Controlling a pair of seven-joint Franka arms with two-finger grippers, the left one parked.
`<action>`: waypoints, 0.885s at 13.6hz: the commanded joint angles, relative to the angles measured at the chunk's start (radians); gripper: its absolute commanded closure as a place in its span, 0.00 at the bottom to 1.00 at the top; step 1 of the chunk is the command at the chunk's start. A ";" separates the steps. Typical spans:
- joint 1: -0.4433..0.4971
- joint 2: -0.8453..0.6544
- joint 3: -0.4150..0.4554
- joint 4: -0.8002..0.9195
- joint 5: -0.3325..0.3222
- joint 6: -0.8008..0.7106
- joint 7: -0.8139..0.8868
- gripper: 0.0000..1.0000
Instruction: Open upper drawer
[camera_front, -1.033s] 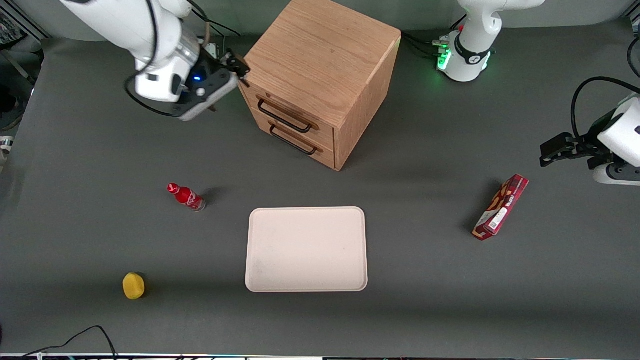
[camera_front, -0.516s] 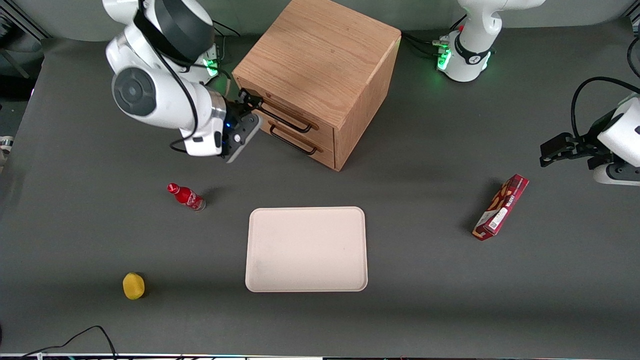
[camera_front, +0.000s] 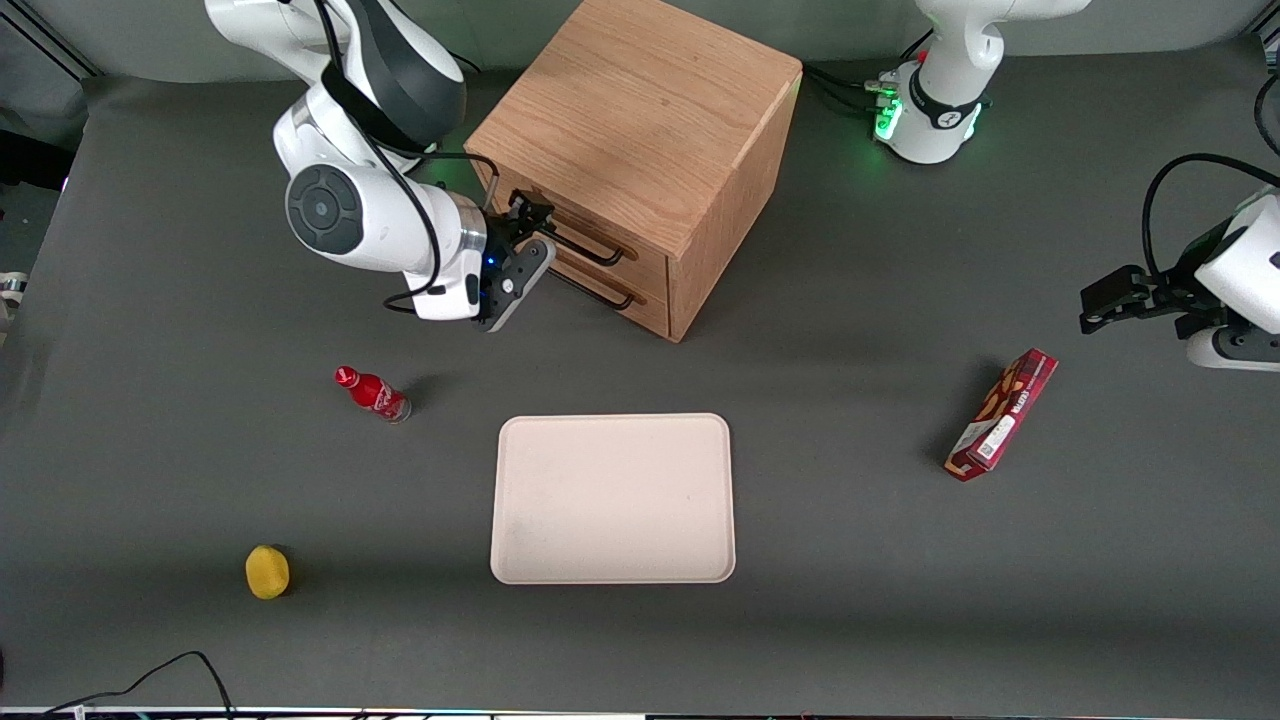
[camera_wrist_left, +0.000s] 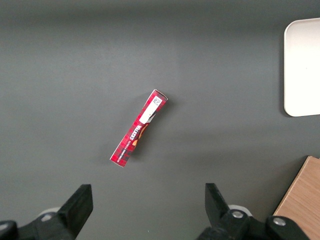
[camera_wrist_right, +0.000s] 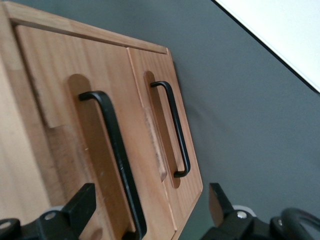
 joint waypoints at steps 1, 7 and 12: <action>-0.005 -0.018 0.017 -0.068 0.031 0.065 -0.027 0.00; -0.005 -0.006 0.026 -0.099 0.060 0.109 -0.025 0.00; -0.005 -0.004 0.026 -0.116 0.072 0.131 -0.028 0.00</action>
